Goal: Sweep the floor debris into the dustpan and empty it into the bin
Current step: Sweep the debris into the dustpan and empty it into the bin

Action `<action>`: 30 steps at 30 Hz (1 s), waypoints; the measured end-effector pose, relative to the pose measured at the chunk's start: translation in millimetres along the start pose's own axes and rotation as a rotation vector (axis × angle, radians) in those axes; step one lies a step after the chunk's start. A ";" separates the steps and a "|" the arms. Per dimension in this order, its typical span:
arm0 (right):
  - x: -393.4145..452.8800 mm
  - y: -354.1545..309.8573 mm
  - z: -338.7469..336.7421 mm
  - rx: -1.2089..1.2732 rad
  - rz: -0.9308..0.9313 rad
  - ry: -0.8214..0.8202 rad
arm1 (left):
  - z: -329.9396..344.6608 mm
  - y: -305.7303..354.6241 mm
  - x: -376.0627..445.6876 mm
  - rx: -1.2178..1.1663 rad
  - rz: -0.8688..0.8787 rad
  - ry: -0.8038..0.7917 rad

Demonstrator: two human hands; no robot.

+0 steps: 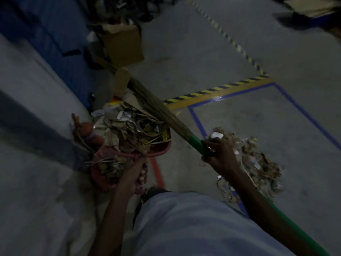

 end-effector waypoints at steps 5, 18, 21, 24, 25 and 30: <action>25.1 -42.4 47.0 -0.047 -0.063 -0.109 | -63.5 -18.6 10.7 -0.099 -0.049 0.097; 52.4 -171.1 207.9 -0.070 0.001 -0.395 | -243.9 -64.8 81.2 -0.202 -0.289 0.153; 56.7 -192.2 233.0 -0.121 0.054 -0.427 | -271.4 -77.9 101.1 -0.212 -0.360 0.126; 59.5 -211.8 255.8 -0.169 0.088 -0.461 | -294.5 -92.1 121.9 -0.182 -0.445 0.089; 59.8 -216.2 262.1 -0.183 0.097 -0.473 | -301.0 -96.5 129.1 -0.170 -0.470 0.079; 65.6 -225.9 279.3 -0.269 0.117 -0.526 | -320.6 -109.0 172.2 -0.109 -0.558 0.037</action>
Point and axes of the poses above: each hand's wrist, its own x-axis towards the middle knuckle, its own z-axis out of the palm, y = z × x, the point moved 6 cm from there along x, towards the middle knuckle, and after that the axes turned 9 degrees about -x, right-handed, at the moved point
